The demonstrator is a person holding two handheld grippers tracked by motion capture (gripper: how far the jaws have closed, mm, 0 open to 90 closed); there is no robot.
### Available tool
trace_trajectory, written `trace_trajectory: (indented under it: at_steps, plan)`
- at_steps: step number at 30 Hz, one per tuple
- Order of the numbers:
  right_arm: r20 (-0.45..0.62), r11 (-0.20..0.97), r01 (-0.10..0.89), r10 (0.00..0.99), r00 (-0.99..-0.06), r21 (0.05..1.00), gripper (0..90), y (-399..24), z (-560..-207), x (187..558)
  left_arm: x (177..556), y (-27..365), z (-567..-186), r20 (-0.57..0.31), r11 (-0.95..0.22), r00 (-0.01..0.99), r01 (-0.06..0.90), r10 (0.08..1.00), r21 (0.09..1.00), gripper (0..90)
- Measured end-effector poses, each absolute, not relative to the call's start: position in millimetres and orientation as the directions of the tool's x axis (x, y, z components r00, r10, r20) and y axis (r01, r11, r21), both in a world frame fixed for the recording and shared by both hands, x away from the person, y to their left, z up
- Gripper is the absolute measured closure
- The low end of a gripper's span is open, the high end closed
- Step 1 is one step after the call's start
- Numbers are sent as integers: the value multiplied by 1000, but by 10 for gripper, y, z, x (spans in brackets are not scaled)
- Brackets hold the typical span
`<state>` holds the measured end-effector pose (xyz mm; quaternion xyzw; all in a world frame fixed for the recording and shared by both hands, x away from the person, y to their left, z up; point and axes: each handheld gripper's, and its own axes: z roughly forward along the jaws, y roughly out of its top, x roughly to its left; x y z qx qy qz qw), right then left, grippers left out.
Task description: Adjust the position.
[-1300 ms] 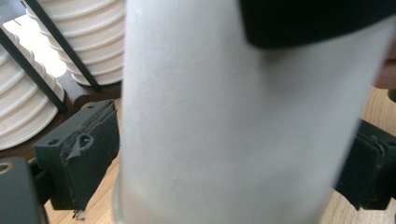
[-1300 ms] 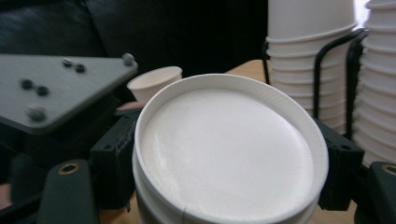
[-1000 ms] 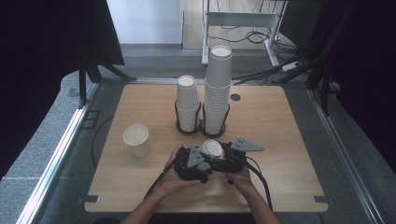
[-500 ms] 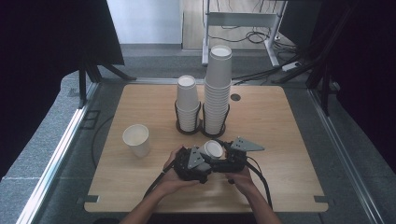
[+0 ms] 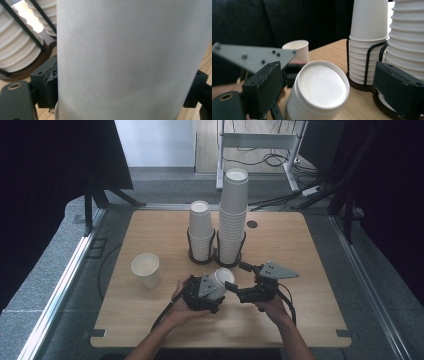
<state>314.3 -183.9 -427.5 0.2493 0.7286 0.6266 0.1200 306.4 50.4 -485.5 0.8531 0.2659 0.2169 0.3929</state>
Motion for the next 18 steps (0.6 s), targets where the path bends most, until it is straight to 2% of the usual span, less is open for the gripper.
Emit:
trace_trajectory:
  at_steps: [8,18]
  plan:
    - [29,298,202,497,-867,933,90,-1872,-4137,3279,3120,553,-4794,160,-537,752,288,639,793,128]
    - [-12,454,221,456,-890,863,91,-1853,-3994,3488,3160,585,-4731,180,-552,749,282,638,784,129]
